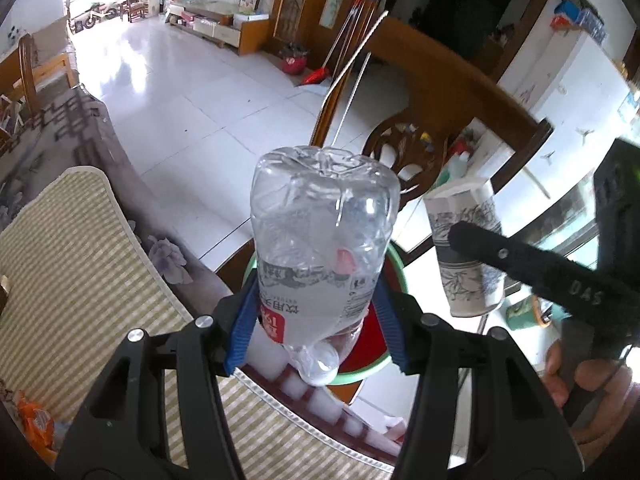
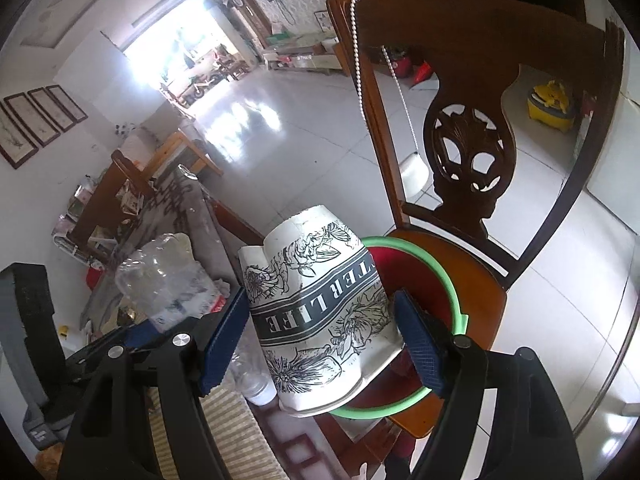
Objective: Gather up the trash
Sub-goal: 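Open both tools above the red bin to drop the bottle and cup, then move both open tools back over the trash on the table, then grasp the pink snack wrapper with the left tool while the right tool grasps the brown cigarette box, then lift the wrapper and box and carry both over the red bin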
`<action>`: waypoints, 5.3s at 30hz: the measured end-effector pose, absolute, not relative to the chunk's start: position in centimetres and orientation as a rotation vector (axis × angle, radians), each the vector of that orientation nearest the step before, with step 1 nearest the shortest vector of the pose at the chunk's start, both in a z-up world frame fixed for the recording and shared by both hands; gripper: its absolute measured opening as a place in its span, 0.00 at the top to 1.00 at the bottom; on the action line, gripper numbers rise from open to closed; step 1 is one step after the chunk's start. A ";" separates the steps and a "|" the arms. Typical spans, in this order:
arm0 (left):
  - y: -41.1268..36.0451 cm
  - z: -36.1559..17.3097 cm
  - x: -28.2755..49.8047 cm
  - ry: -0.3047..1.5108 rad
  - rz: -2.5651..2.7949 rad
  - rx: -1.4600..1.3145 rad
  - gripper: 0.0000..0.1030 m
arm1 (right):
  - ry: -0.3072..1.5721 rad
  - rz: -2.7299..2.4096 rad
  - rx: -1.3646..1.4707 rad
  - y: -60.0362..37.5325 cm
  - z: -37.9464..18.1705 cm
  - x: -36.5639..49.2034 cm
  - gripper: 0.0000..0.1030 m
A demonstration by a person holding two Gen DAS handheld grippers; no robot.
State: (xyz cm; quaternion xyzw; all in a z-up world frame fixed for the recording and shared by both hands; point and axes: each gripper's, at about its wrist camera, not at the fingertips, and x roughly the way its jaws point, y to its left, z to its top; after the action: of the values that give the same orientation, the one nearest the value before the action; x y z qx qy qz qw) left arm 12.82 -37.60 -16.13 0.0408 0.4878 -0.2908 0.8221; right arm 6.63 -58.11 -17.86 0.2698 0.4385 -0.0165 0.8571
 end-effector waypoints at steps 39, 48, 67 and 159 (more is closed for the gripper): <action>-15.3 -2.0 3.9 0.650 -0.350 0.006 0.22 | 0.934 0.156 0.436 -37.6 -14.6 7.4 0.20; -11.1 -1.6 2.6 0.637 -0.331 -0.006 0.22 | 0.930 0.177 0.416 -33.4 -14.0 6.8 0.20; 13.1 -19.0 17.5 1.074 0.171 -0.168 0.39 | 0.954 0.219 0.381 -27.4 -14.0 9.8 0.20; -4.5 -10.0 6.1 0.852 -0.254 -0.176 0.80 | 0.862 0.259 0.303 -29.1 -13.1 5.5 0.26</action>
State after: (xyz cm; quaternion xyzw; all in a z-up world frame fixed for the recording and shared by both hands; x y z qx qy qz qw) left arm 6.11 -4.54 -9.98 -0.0852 0.4118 -0.1225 0.8990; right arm 5.46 -29.14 -13.08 0.1459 0.4148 0.1248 0.8894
